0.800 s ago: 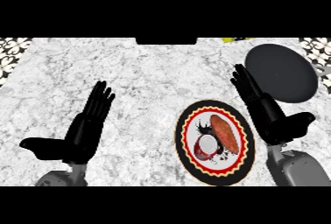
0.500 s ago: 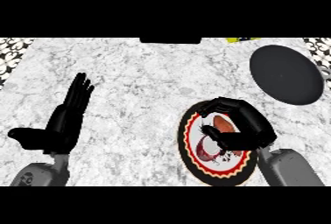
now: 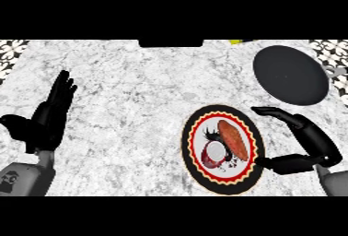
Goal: Pick the can from the plate and place it in the pan
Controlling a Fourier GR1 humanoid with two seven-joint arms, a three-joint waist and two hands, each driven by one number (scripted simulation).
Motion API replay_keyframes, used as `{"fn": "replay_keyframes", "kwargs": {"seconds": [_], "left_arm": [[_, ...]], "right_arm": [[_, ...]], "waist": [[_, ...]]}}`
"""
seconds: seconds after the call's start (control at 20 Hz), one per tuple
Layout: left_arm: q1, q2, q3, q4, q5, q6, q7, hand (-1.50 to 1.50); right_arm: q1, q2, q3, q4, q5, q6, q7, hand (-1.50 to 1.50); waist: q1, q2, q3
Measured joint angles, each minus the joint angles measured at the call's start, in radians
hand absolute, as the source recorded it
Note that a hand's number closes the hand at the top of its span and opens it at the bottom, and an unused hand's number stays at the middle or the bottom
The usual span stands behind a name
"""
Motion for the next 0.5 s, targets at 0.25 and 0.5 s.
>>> {"fn": "replay_keyframes", "kwargs": {"seconds": [0.25,0.5], "left_arm": [[-0.017,-0.004,0.008,0.03,-0.011,-0.013,0.0,0.0],[-0.024,0.002,0.026,0.04,-0.01,-0.035,0.0,0.0]], "right_arm": [[-0.023,-0.189,-0.084,-0.057,0.007,0.119,0.005,-1.5],[-0.091,-0.324,-0.099,-0.154,0.037,0.218,0.143,-1.5]], "waist": [[-0.001,-0.003,-0.002],[0.006,-0.004,-0.003]]}}
